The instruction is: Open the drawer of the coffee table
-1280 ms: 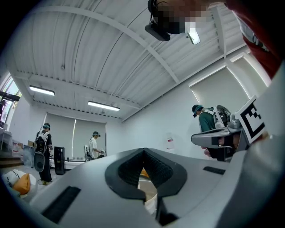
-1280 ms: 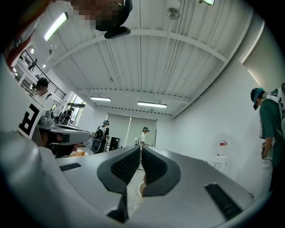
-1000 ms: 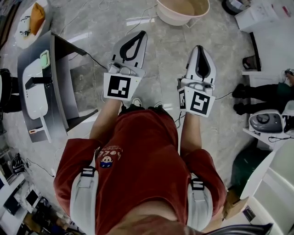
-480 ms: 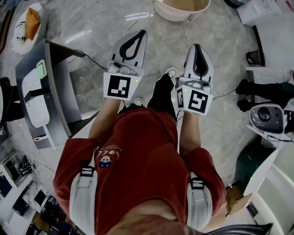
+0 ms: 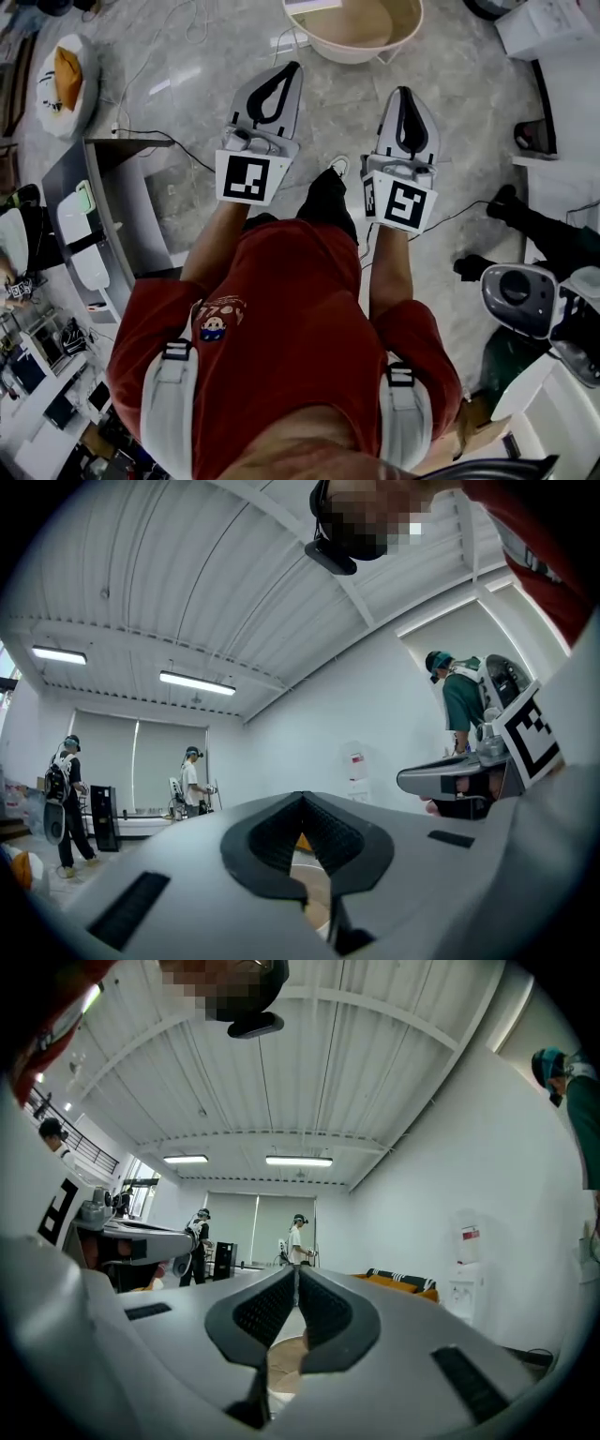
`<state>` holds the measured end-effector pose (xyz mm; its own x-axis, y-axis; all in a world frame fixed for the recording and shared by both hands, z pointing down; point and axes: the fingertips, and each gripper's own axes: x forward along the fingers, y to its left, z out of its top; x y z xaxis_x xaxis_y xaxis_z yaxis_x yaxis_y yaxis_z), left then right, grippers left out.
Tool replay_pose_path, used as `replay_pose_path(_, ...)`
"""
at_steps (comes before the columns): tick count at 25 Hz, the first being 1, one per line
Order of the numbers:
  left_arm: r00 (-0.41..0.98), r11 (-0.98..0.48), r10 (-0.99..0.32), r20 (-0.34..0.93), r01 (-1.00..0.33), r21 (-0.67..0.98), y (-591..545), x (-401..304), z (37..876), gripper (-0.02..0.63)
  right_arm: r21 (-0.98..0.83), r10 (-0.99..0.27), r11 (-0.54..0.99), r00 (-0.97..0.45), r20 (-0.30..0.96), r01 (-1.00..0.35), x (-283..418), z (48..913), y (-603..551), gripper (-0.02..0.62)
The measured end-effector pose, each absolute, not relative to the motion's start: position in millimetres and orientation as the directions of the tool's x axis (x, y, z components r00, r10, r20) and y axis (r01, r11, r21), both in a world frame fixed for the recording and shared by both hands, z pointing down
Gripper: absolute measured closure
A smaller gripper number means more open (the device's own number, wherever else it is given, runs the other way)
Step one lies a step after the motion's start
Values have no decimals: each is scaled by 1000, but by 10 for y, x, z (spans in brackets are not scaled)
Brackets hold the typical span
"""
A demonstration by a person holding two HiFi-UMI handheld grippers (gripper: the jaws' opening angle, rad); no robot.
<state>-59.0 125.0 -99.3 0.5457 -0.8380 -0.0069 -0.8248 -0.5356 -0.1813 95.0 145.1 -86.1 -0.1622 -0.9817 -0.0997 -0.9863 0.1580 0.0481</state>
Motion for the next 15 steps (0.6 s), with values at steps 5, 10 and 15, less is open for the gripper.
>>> replay_pose_path(5,553,-540,-833,-3,-815,-210,627,-35,-1089,592,64,-984,134,-140,-111,-989,1537,-944,828,568)
replay_pose_path(10,575,-560,-818,-3,-798,-222,232,308,-1033,592,49,-990,108,-112,-82,-993,1847,-811,513,568)
replay_pose_path(15,597,-588,-802,26,-781,-211,-11,427,-797,592,40,-995,88,-90,-43,-995,1916,-585,308,568)
